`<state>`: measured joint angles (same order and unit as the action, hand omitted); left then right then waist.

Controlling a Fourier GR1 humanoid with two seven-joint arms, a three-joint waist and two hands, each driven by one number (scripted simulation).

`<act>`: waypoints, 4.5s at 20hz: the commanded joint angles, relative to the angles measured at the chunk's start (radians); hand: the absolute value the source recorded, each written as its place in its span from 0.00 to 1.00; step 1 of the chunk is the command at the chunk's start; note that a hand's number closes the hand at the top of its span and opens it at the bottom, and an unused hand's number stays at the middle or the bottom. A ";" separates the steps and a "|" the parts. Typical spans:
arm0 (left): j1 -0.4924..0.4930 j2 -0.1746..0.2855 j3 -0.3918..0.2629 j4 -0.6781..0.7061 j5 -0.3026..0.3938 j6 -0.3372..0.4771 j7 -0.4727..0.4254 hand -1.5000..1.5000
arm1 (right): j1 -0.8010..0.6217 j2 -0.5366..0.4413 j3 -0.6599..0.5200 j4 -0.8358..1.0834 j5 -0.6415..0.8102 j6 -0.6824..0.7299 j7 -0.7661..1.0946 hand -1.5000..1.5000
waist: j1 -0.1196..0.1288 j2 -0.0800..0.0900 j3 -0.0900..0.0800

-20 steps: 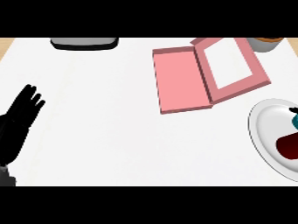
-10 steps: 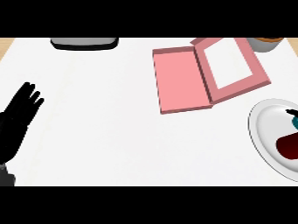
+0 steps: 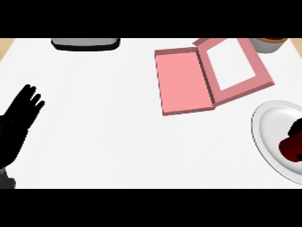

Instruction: Pick the can from the plate and place it in the cardboard box

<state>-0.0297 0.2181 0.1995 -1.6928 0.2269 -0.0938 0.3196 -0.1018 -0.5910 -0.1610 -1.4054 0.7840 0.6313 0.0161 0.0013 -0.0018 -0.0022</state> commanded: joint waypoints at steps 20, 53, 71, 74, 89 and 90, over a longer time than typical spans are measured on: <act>-0.102 -0.037 -0.101 0.054 -0.024 -0.077 -0.025 0.50 | -0.604 0.587 0.217 0.207 0.310 -0.322 0.888 1.00 | 0.192 0.041 -0.002; -0.075 -0.012 -0.038 0.077 -0.036 -0.041 -0.032 0.50 | -1.421 0.590 0.229 0.900 0.541 -0.680 1.336 1.00 | 0.077 0.020 0.000; -0.091 -0.021 -0.019 0.035 -0.036 0.009 0.019 0.50 | -1.199 0.590 0.116 1.027 0.415 -0.949 1.202 1.00 | 0.053 0.018 0.003; -0.068 -0.020 -0.020 0.034 -0.027 -0.017 -0.009 0.50 | -1.151 0.590 0.083 1.038 0.389 -1.015 1.226 0.00 | 0.057 0.017 0.002; -0.049 -0.031 -0.008 0.066 -0.054 0.006 -0.039 0.50 | -1.080 0.591 0.110 0.843 0.413 -1.583 1.101 0.00 | 0.006 0.003 0.002; -0.018 -0.014 0.010 0.077 -0.028 -0.029 -0.052 0.50 | -1.086 0.591 0.114 0.816 0.408 -1.585 1.124 0.00 | 0.011 -0.002 0.001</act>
<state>-0.0712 0.1996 0.1949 -1.6356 0.1889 -0.1090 0.2866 -1.1993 -0.0067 -0.0412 -0.5182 1.1762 -0.7612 1.0374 0.0255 0.0022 0.0001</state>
